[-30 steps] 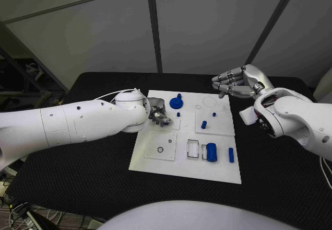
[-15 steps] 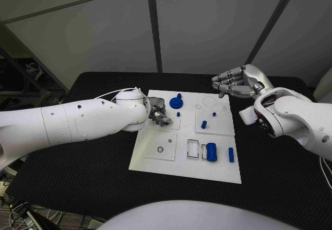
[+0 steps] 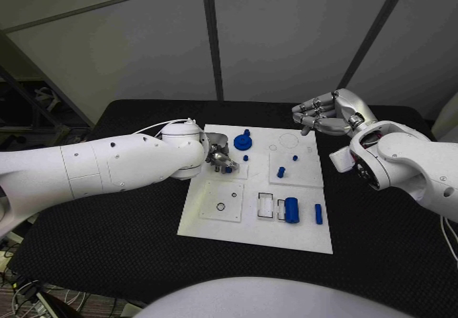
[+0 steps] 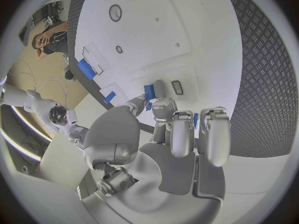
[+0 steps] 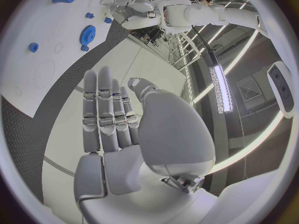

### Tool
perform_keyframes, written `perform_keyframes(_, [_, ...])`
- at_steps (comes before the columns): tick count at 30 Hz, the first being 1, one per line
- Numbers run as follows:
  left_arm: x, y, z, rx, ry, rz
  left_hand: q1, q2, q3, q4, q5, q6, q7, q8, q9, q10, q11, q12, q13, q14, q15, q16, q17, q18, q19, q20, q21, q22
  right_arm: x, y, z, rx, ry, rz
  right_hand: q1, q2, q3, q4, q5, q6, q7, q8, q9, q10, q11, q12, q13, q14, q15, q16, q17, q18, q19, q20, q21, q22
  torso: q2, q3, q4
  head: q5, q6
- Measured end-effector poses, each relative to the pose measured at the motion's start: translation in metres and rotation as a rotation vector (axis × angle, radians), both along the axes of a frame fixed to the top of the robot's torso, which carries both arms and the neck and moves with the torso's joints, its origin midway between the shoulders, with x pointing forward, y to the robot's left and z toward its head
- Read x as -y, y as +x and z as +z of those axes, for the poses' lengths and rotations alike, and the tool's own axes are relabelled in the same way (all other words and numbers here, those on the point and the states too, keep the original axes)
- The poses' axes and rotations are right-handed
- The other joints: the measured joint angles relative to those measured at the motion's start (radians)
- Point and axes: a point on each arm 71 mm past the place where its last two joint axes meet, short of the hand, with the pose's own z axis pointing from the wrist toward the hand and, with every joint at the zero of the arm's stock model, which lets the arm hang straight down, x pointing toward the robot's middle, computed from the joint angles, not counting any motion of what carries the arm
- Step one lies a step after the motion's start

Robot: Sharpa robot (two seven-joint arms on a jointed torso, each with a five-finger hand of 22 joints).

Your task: Assemble the parts on the task board

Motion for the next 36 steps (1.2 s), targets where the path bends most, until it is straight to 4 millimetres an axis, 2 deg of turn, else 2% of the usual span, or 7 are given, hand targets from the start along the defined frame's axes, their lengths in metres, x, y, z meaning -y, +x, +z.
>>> perform_keyframes(9, [0.0,0.002,0.001,-0.014,0.012,-0.007,0.0,0.0,-0.04,0.013,-0.004,0.0,0.0,-0.004,-0.005,0.0,0.0,0.0,0.0,0.0,0.0,0.0,0.0,0.0,0.0,0.0,0.0,0.0,0.0,0.0,0.0,0.0,0.0,-0.001,0.0,0.0,0.0,0.0,0.0,0.0,0.0,0.0,0.0,0.0,0.0,0.0,0.0,0.0,0.0,-0.005,0.0,0.0,0.0,0.0,0.0,0.0,0.0,0.0003,-0.0001,-0.001,0.0])
perform_keyframes(22, [-0.001,0.002,0.001,-0.022,0.016,-0.009,0.0,0.0,-0.057,0.021,-0.004,0.0,0.0,-0.004,-0.009,0.0,0.0,0.0,-0.001,0.0,0.0,0.0,0.0,0.0,0.0,0.0,0.0,0.0,0.001,0.0,0.0,0.0,0.0,-0.001,0.0,0.0,0.0,0.0,0.0,0.0,0.0,0.0,0.0,0.0,0.0,0.0,0.0,0.0,0.0,-0.005,0.0,0.0,0.0,0.0,0.0,0.0,0.0,-0.0001,-0.0002,-0.001,0.004])
perform_keyframes(26, [-0.002,0.002,0.003,-0.02,0.008,-0.004,-0.006,-0.006,-0.092,0.028,-0.004,0.0,0.0,-0.012,-0.02,0.0,0.0,-0.001,-0.003,0.0,0.0,0.0,0.0,0.0,0.0,0.0,0.0,0.0,0.001,0.0,0.0,0.0,-0.001,-0.001,0.0,0.0,-0.001,0.001,0.0,0.0,0.0,0.0,0.0,0.0,0.0,0.0,0.0,0.0,0.0,-0.005,0.0,0.0,0.0,0.0,-0.001,0.0,0.0,-0.0003,-0.0001,-0.001,0.005])
perform_keyframes(30, [-0.004,0.005,0.011,-0.005,-0.012,0.009,-0.008,-0.008,-0.13,0.039,-0.004,-0.001,0.001,-0.011,-0.017,-0.007,0.007,-0.025,-0.025,0.0,0.0,0.0,0.0,0.0,0.0,0.0,-0.012,0.0,0.001,0.0,0.0,0.0,-0.001,-0.002,0.0,0.0,-0.003,0.003,0.0,0.0,0.0,0.0,0.0,0.0,0.0,0.0,-0.001,0.0,0.0,-0.005,-0.001,0.0,0.0,0.0,-0.004,-0.001,0.0,-0.0003,0.0004,-0.001,0.007])
perform_keyframes(36, [-0.007,0.008,0.023,0.022,-0.048,0.029,0.004,-0.02,-0.186,0.053,-0.004,-0.022,0.015,-0.013,-0.025,-0.036,0.015,-0.065,-0.073,0.0,0.0,0.0,0.0,0.0,0.0,0.0,-0.028,0.0,0.001,0.0,0.0,-0.001,-0.001,-0.003,0.0,0.0,-0.003,0.003,0.0,0.0,0.0,0.0,0.0,0.0,0.0,0.0,-0.001,0.0,0.0,-0.005,-0.001,0.0,0.0,0.0,-0.004,-0.001,0.0,-0.0004,0.0004,0.0,0.008])
